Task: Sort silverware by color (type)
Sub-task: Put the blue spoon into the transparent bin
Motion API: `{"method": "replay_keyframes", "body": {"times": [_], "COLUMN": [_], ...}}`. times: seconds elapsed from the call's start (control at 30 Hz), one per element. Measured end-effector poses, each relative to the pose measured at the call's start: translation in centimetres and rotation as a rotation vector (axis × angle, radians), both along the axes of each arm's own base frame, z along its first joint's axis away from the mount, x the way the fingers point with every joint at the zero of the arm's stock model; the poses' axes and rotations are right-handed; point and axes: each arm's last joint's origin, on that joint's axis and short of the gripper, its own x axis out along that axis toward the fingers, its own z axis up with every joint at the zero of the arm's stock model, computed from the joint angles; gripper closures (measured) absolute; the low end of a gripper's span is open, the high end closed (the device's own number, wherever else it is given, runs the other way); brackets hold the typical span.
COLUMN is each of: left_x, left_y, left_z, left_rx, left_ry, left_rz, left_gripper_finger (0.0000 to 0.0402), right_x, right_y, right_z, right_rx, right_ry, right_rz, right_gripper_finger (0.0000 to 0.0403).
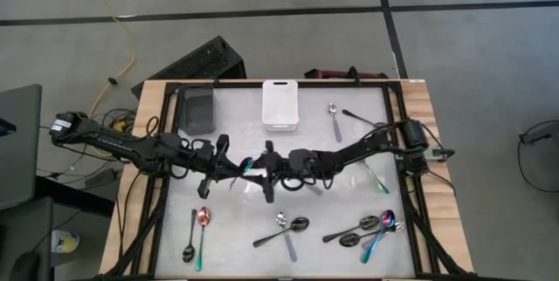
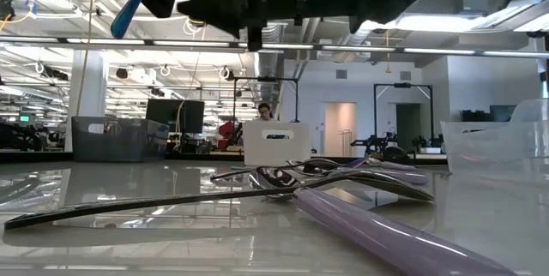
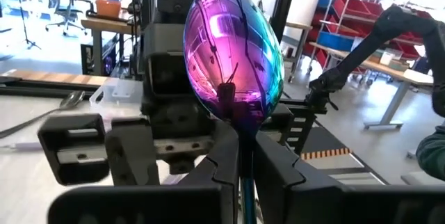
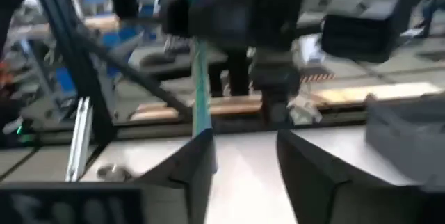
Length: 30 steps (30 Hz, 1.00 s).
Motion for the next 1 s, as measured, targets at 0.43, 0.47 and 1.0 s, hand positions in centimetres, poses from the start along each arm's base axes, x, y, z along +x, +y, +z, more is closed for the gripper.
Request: {"method": "replay_keyframes", "body": {"times": [0.43,0.47,1.0], "left_x": [0.0,0.0,0.0], "left_y": [0.0,0.0,0.1], "left_z": [-0.5,-0.5,0.0], "left_rx": [0.038,0.038,0.019], "left_ry": [0.049,0.048,-0.003], "left_rz": [0.022,0.022,0.023], "left_gripper_finger": [0.0388,0.0388,0.0389], "right_x": [1.1,1.1,1.1], "right_y": [1.3,1.5,1.7], "right_z": [0.9,1.0,2.1], "right_rx": [-0.037,-0.045,-0.069], "right_ry": [0.059,0.052,-0.071], "right_rz": [0.181,0.192,0.153], "right_gripper_finger": [0.0127,0.0127,0.0127]}}
